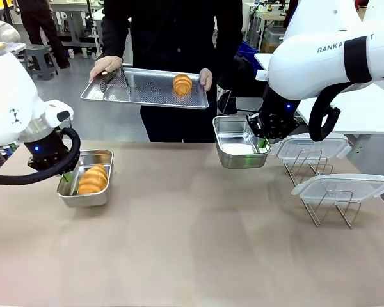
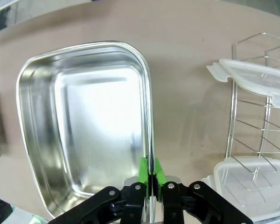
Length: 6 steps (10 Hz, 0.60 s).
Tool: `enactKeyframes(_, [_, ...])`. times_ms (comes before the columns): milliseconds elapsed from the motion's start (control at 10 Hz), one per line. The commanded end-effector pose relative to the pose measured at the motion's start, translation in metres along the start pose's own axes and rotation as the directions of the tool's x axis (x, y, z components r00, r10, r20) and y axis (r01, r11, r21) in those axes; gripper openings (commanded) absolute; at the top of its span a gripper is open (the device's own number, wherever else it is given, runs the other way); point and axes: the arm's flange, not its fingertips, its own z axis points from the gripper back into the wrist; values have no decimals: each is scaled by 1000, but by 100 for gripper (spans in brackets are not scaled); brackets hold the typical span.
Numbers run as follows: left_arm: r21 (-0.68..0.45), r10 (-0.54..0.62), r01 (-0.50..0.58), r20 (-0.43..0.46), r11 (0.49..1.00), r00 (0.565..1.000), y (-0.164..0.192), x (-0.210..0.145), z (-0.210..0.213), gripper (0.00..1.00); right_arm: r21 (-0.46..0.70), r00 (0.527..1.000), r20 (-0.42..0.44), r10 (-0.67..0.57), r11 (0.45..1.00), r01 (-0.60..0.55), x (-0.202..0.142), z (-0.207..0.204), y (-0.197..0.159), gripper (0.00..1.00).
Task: Place the bread in airtight containers.
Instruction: Once an object is inside an Airtight Container , place the container in the center of the table.
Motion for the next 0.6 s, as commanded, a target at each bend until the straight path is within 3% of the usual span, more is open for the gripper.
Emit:
enactKeyframes(0, [-20,-56,56,23,998,998,2,-2,-12,5,-1,1000,16,-7,1000,7,1,3,0,0])
enactKeyframes(500, [-39,-83,82,-25,996,996,-1,-11,-33,5,-1,1000,16,-7,1000,7,1,3,0,0])
